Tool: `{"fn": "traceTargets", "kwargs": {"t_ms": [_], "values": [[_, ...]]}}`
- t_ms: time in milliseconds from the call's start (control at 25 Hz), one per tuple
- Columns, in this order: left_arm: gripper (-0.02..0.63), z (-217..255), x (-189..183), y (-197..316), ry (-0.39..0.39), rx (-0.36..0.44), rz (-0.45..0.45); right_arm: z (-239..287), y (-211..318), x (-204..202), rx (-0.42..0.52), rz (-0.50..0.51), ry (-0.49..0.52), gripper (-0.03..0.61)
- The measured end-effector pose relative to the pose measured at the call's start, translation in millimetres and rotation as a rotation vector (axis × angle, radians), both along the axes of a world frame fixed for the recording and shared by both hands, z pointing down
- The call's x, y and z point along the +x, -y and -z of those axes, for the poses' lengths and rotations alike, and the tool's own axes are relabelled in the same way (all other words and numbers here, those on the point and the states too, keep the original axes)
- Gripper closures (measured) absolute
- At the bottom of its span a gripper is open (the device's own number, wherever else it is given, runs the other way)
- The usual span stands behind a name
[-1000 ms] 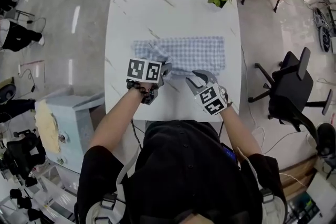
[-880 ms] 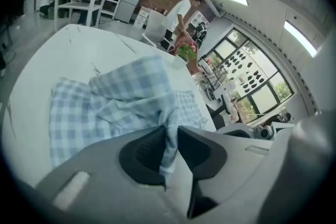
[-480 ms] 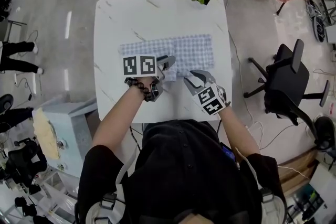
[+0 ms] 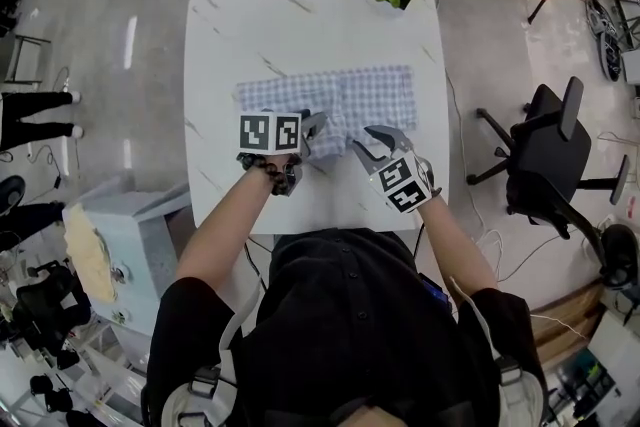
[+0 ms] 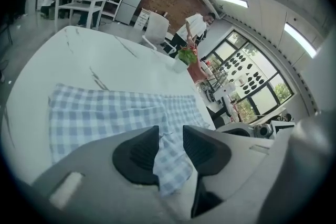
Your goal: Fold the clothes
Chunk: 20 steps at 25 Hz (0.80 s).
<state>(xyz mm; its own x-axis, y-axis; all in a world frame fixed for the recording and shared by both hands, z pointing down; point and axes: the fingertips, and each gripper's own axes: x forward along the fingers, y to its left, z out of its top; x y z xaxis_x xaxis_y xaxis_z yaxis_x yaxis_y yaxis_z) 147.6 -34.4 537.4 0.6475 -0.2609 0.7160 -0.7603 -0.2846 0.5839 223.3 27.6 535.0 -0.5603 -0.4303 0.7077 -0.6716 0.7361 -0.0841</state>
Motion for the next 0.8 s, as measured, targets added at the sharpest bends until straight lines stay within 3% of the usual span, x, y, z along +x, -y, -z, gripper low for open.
{"fn": "traceTargets", "kwargs": {"t_ms": [400, 800], "values": [[0.454, 1, -37, -11, 0.017, 0.017, -0.075, 7, 1, -46, 0.007, -0.069, -0.01, 0.445], [0.434, -6, -155, -21, 0.036, 0.044, -0.011, 10, 2, -130, 0.025, -0.001, -0.033, 0.446]]}}
